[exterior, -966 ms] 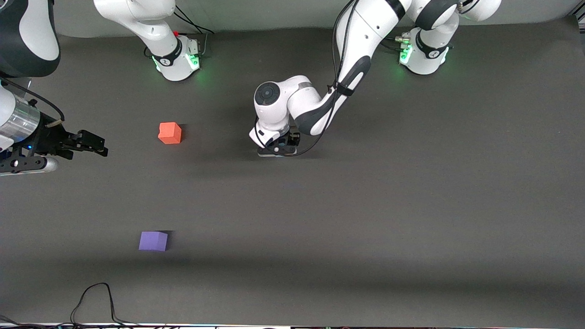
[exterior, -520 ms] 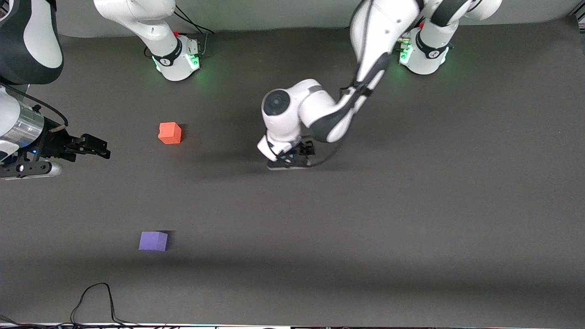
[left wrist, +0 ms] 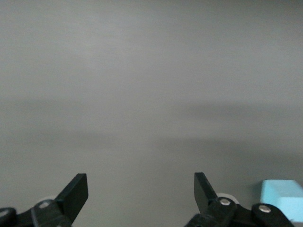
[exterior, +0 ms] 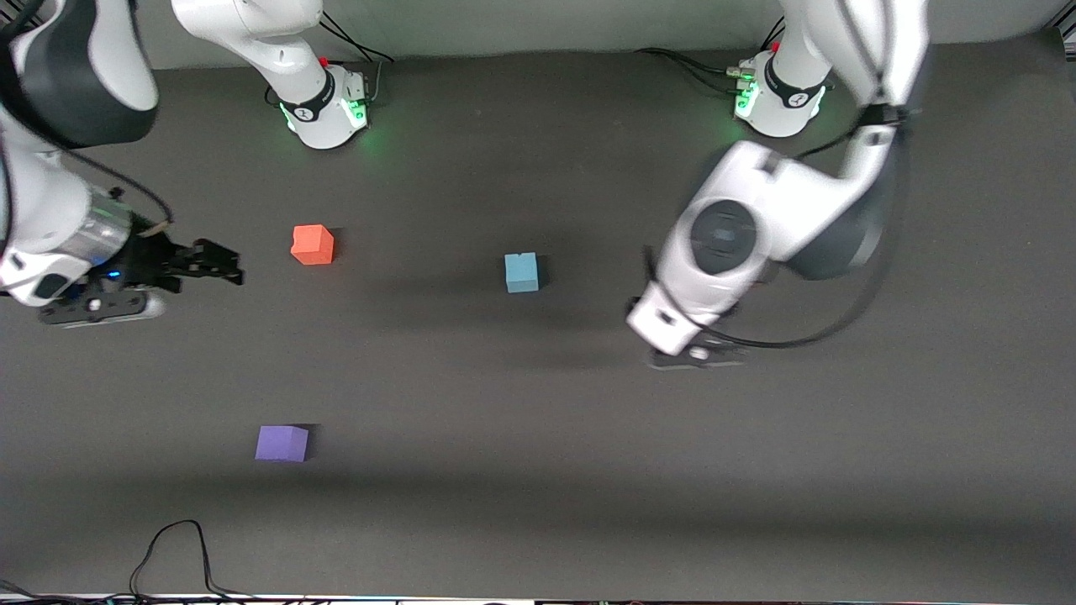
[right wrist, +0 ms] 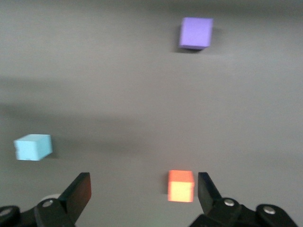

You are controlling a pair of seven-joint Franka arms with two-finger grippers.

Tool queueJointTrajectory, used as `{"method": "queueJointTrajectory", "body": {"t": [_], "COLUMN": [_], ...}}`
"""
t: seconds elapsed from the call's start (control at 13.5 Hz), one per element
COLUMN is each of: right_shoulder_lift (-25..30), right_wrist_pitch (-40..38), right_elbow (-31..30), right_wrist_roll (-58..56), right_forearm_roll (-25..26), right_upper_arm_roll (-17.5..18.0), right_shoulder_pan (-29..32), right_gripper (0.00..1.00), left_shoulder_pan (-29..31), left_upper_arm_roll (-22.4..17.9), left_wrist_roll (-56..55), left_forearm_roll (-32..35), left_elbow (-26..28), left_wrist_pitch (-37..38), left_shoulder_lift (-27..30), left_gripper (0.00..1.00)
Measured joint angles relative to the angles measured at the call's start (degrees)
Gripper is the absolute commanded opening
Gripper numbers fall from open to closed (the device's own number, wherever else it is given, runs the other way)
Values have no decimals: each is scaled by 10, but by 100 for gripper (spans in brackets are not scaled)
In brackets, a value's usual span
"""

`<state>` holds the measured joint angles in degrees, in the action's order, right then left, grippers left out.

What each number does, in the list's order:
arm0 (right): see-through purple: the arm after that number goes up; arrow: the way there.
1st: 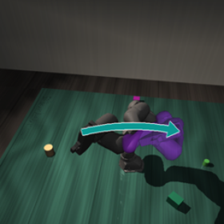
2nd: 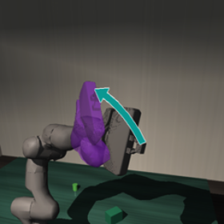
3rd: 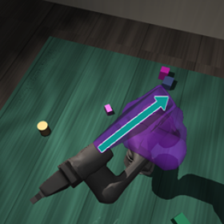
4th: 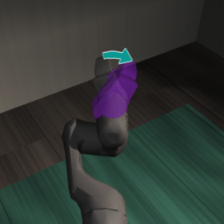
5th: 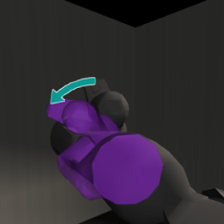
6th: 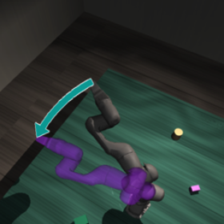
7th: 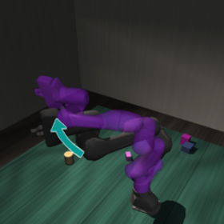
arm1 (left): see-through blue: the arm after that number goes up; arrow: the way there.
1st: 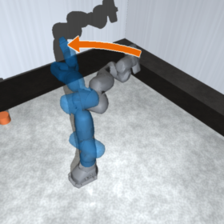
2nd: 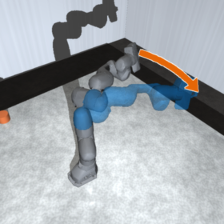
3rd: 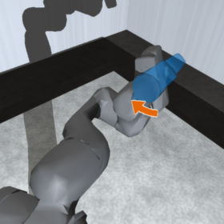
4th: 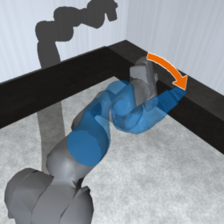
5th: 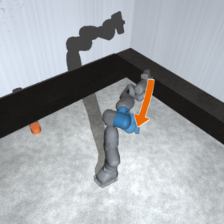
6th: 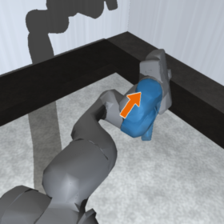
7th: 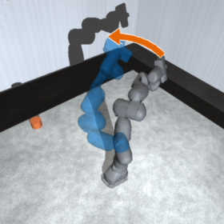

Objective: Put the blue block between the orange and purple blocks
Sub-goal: 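Lower the blue cube onto the table and open the left gripper, then withdraw the left gripper while the right gripper reaches the blue cube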

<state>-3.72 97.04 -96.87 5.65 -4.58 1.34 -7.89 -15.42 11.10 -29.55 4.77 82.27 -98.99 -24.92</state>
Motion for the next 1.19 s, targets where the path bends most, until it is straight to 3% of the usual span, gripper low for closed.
{"method": "queueJointTrajectory", "body": {"t": [0.3,0.52,0.82,1.19], "right_shoulder_lift": [-14,-79,-186,-221], "right_wrist_pitch": [21,99,209,370], "right_elbow": [-2,-12,-20,-107], "right_wrist_roll": [181,304,327,364], "right_forearm_roll": [-3,-3,-3,-4], "right_upper_arm_roll": [5,6,6,5], "right_shoulder_pan": [-164,-274,-329,-367], "right_gripper": [100,100,100,100], "left_shoulder_pan": [135,205,260,270], "left_upper_arm_roll": [-1,-1,-1,6], "left_wrist_roll": [174,280,368,378], "left_forearm_roll": [-14,-15,-15,-16], "left_elbow": [5,33,71,81], "left_wrist_pitch": [72,88,90,100], "left_shoulder_lift": [57,98,152,193], "left_gripper": [100,100,100,100]}}
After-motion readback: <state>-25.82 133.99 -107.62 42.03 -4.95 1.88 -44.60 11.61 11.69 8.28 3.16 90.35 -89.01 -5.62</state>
